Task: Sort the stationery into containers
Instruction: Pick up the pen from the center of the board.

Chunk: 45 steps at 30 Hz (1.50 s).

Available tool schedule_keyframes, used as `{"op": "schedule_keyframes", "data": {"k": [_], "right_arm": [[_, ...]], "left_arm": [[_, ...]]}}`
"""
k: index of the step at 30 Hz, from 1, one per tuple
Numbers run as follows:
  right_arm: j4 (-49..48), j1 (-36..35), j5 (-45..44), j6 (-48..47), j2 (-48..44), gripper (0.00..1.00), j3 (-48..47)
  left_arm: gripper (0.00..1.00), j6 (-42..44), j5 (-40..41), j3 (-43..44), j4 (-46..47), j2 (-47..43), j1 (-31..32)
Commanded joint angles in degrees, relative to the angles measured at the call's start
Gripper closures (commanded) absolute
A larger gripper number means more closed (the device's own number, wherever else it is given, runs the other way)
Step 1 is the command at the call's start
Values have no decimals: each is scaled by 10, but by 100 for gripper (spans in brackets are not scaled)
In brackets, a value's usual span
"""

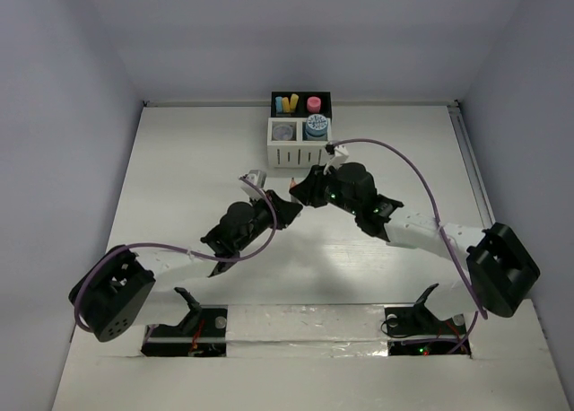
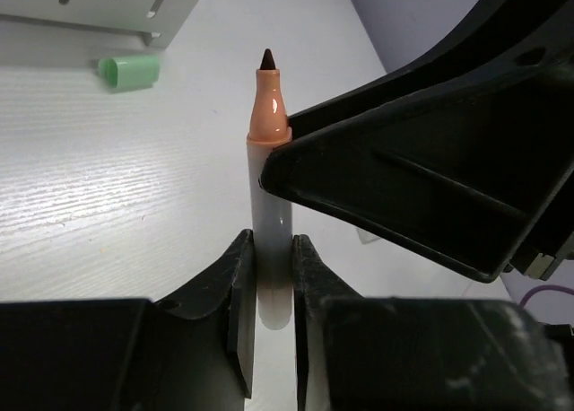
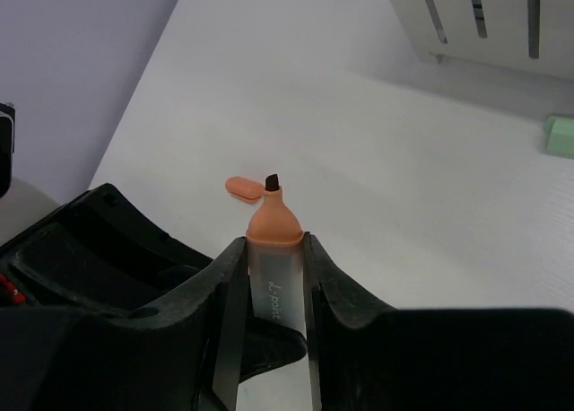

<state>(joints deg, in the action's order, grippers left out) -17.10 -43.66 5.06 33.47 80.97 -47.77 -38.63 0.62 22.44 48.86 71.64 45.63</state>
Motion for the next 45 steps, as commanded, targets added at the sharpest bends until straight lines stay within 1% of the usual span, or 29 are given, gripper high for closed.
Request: {"op": "schedule_keyframes", "data": {"k": [1, 2, 4, 5, 6, 7, 8, 9, 10, 11, 12, 13, 14, 15, 16, 17, 19, 20, 21, 22, 24, 26, 28, 29, 32, 36, 40, 45], "right_arm": [[-47, -7, 28, 18, -18, 100, 0], [-48, -7, 32, 21, -17, 100, 0], [-50, -7, 41, 26, -19, 100, 0], [-57, -7, 49, 27, -19, 96, 3], [-57, -7, 49, 29, -20, 96, 2], [-57, -7, 54, 30, -20, 86, 2], [-56, -7, 57, 31, -23, 79, 1], [-55, -7, 61, 31, -25, 72, 0], [-52, -7, 66, 28, -27, 56, -4], [-40, -7, 65, 22, -32, 50, -7], [-34, -7, 60, 20, -43, 45, -9], [-31, -7, 54, 17, -49, 36, -11], [-24, -7, 52, 12, -56, 35, -12], [-21, -7, 52, 11, -64, 32, -14], [-21, -7, 64, 9, -65, 32, -14], [-28, -7, 74, 9, -64, 32, -18], [-35, -7, 110, 14, -40, 32, -24], [-46, -7, 118, 18, -27, 32, -29], [-50, -7, 127, 27, -13, 32, -34], [-54, -7, 151, 33, 19, 32, -37], [-65, -13, 169, 44, 51, 32, -53], [-48, -35, 170, 36, 100, 30, -73], [-33, -53, 167, 27, 132, 27, -110], [-26, -61, 160, 26, 165, 26, -122], [-28, -86, 152, 30, 215, 24, -165], [-47, -101, 153, 62, 312, 24, -211], [-55, -113, 153, 83, 382, 22, -258], [-56, -119, 145, 102, 437, 22, -297]], "left_arm": [[97, 12, 6, 16, 41, -10, -1], [100, 13, 6, 14, 40, -14, -1], [100, 22, 12, 1, 36, -37, -1], [100, 29, 21, -12, 30, -60, -1], [100, 29, 21, -17, 23, -60, -1], [100, 35, 29, -23, 12, -89, -1], [100, 39, 39, -28, 4, -106, -1], [100, 43, 45, -35, -24, -123, -1], [100, 47, 50, -38, -42, -162, -1], [100, 55, 60, -39, -60, -184, -1], [100, 57, 67, -40, -107, -206, -1], [100, 58, 75, -39, -133, -256, -1], [100, 56, 90, -37, -158, -285, -6], [100, 53, 97, -29, -210, -312, -6], [100, 51, 104, -23, -235, -366, -6], [100, 51, 116, -18, -255, -393, -6], [100, 48, 135, 10, -330, -452, -6], [100, 49, 162, 23, -357, -466, -11], [100, 51, 171, 37, -401, -475, -12], [100, 60, 178, 64, -421, -489, -12], [100, 67, 184, 96, -461, -499, -12], [100, 74, 182, 112, -482, -512, -12], [100, 80, 178, 128, -488, -522, -12], [100, 82, 173, 131, -488, -525, -12], [100, 92, 167, 145, -511, -529, -12], [100, 101, 169, 153, -534, -536, -12], [100, 107, 168, 159, -546, -542, -12], [100, 116, 170, 167, -556, -542, -12]]}}
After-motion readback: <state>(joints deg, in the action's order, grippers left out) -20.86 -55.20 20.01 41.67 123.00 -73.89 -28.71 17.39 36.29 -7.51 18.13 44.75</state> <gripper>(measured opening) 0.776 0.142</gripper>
